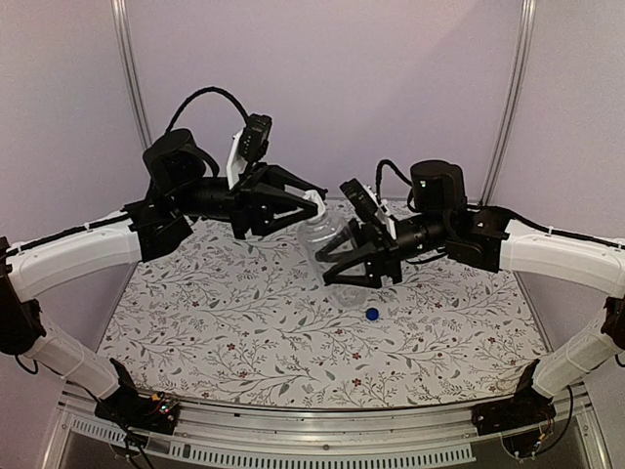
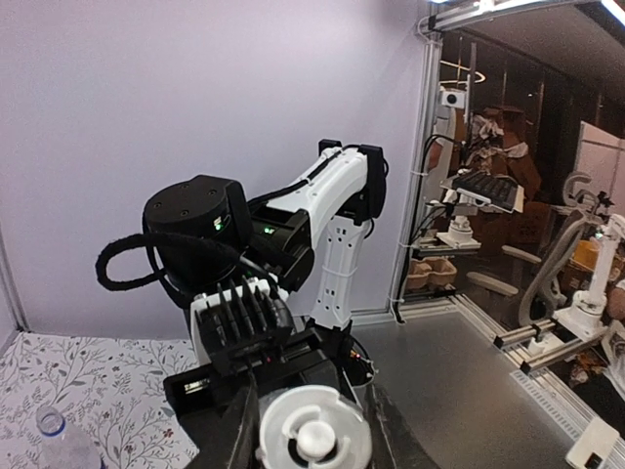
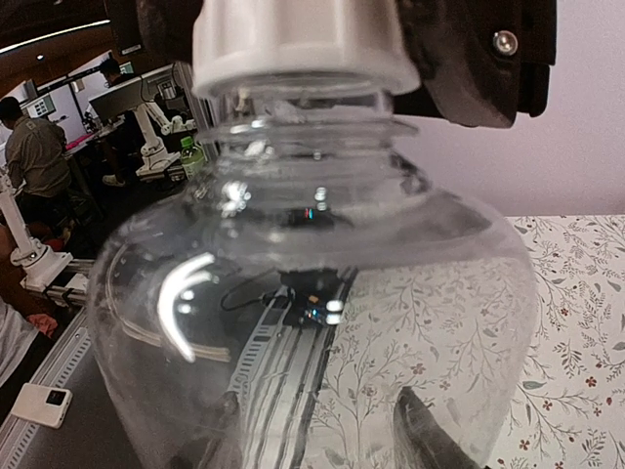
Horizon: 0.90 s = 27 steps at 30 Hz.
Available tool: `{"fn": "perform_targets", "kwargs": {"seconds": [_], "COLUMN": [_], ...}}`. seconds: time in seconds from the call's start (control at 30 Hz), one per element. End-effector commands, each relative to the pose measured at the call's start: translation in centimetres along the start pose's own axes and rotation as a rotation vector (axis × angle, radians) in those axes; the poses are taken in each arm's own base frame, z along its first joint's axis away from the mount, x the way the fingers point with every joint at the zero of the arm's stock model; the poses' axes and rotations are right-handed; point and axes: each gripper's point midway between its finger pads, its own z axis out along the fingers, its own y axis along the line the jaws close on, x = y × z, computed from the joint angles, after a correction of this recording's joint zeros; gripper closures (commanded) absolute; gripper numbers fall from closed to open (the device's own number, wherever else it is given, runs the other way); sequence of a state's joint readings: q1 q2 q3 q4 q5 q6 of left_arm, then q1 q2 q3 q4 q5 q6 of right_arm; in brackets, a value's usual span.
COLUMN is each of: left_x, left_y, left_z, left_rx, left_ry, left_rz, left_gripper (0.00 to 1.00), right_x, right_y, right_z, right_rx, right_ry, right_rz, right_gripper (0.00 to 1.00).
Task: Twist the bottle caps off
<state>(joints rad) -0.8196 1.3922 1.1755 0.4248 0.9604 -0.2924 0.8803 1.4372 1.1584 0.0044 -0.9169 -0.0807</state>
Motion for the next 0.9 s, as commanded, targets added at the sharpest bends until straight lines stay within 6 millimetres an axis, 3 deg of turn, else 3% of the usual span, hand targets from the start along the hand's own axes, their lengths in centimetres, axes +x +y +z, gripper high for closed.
{"fn": "perform_targets", "kwargs": {"seconds": [0.0, 0.27, 0.43, 0.67, 0.87], "left_x": [-0.1, 0.0, 0.9, 2.5, 2.4], "left_y": [1.7, 6.8, 8.7, 10.2, 10.3], "left_z": [-0.1, -2.5, -3.6, -4.1, -4.4], "left_rx": [-0.098, -0.498, -0.696, -0.917, -0.965], "left_ry": [0.009, -0.013, -0.024, 0.022, 0.013], "left_rz": [-0.051, -0.155, -0.238, -0.292, -0.292], "left_gripper": [1.00, 1.00, 1.00, 1.00, 1.00], "right_x": [-0.8, -1.3, -1.1, -0.8, -0.8], "right_y": [-2.5, -5.4, -6.7, -8.8, -9.0], "right_z": [-0.4, -2.2, -2.7, -3.4, -3.7], "right_rx": [0.146, 0.363, 0.445, 0.560, 0.576], "right_ry": [-0.015, -0.021, -0.015, -0.010, -0.009], "right_rz": [-0.012, -0.006, 0.001, 0.023, 0.017], "right_gripper": [0.72, 0.74, 0.75, 0.76, 0.75]}}
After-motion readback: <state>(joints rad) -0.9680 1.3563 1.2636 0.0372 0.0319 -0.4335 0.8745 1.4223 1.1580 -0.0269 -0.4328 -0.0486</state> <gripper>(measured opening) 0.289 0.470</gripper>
